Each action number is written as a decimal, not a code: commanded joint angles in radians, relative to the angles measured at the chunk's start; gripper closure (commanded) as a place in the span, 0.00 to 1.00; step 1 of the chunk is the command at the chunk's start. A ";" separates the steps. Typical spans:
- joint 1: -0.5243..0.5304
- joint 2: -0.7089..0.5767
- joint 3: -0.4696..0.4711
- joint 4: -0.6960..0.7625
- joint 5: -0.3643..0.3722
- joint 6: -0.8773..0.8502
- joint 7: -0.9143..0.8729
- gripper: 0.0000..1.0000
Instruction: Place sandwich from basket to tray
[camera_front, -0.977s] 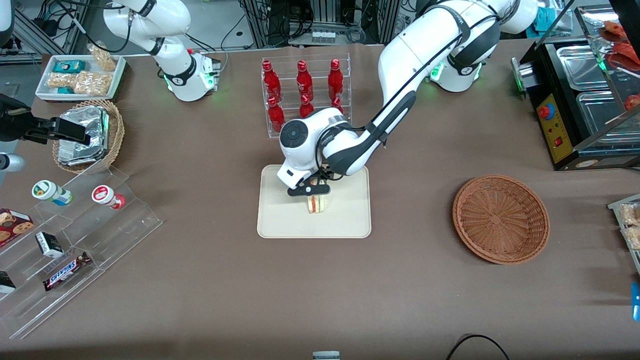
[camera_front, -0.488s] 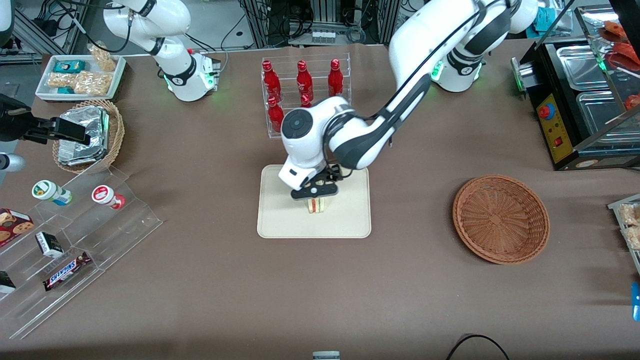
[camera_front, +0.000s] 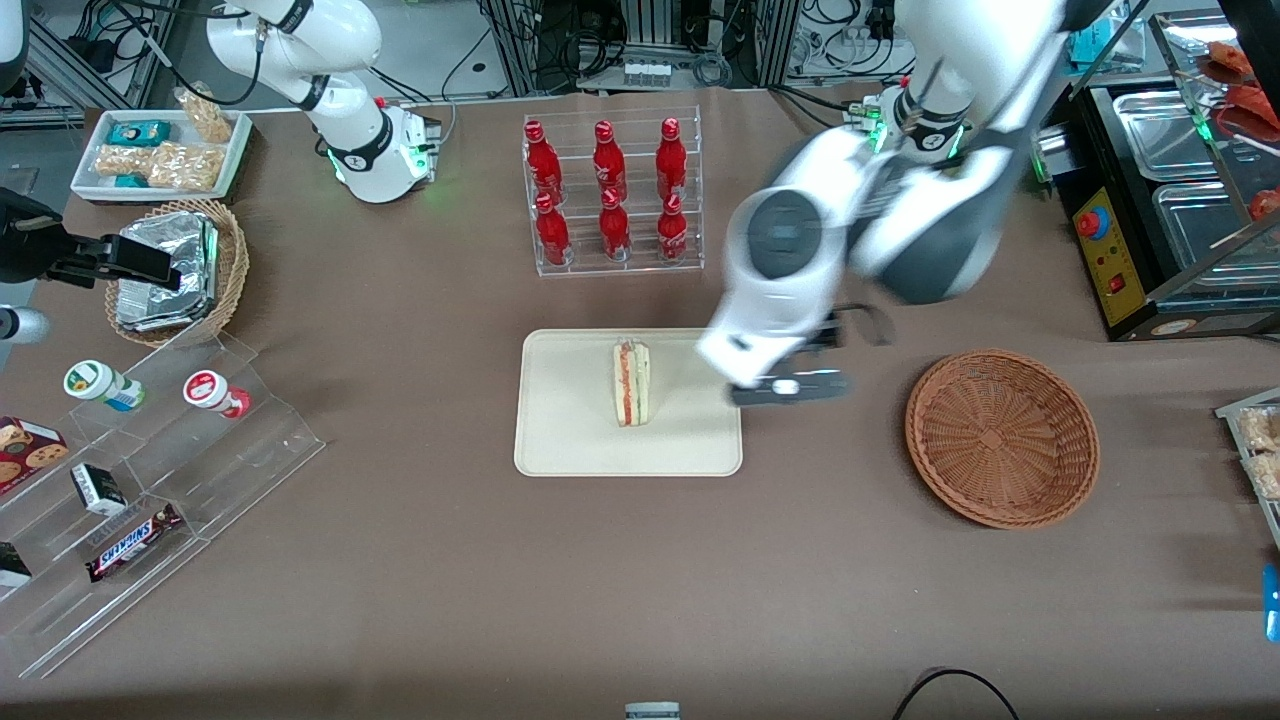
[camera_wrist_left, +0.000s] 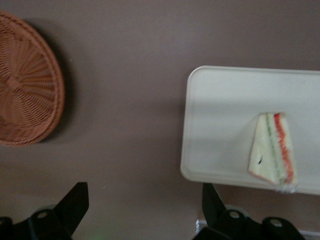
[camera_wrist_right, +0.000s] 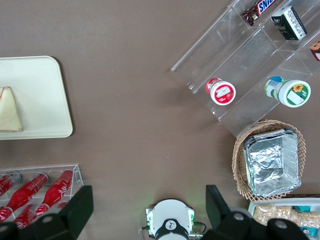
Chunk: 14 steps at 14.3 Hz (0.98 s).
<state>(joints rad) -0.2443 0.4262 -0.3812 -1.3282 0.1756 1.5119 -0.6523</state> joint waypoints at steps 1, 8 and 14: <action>0.129 -0.128 -0.007 -0.059 -0.033 -0.144 0.161 0.00; 0.312 -0.260 -0.002 -0.075 -0.034 -0.323 0.216 0.00; 0.491 -0.368 -0.002 -0.157 -0.142 -0.349 0.347 0.00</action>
<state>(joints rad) 0.2220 0.1084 -0.3766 -1.4510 0.0602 1.1795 -0.3348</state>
